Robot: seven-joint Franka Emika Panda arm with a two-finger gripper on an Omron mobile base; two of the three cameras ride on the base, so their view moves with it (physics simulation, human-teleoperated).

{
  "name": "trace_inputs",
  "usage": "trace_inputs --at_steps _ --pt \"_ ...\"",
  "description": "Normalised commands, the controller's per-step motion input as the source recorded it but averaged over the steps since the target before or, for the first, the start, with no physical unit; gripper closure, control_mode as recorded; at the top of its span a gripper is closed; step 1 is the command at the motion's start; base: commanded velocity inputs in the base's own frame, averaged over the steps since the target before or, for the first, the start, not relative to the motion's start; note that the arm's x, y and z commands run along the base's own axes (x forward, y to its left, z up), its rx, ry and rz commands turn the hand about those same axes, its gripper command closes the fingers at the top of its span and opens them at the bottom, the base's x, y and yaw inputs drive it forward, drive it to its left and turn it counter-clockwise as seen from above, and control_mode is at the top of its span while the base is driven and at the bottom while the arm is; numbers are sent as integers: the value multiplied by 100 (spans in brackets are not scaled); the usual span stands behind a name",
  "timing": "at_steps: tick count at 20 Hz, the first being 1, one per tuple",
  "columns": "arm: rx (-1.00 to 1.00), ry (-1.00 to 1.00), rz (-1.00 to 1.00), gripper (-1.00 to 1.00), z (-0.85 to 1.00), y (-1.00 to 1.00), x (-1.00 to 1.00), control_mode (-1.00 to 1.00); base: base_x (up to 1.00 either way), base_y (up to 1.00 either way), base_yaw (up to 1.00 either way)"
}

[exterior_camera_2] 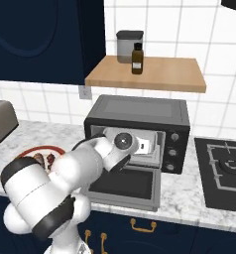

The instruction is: Pick up the kebab skewer and baguette bread, and place them inside the toaster oven. Close the toaster oven door and start by setting the timer.

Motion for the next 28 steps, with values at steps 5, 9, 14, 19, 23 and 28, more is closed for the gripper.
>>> trace_inputs --at_steps 5,9,14,19,23,28 --pt "0 40 0 -100 -51 0 -67 -100 0 0 0" --pt "-1 40 0 -100 -60 0 -69 -100 0 0 0" --pt "0 31 0 -100 -76 0 -76 -100 0 0 0" --pt "0 15 0 -100 -60 0 -47 -100 0 0 0" --pt "7 -28 0 -100 22 -2 -50 -100 0 0 0" --pt "3 -22 0 -100 48 1 -70 -100 0 0 0"
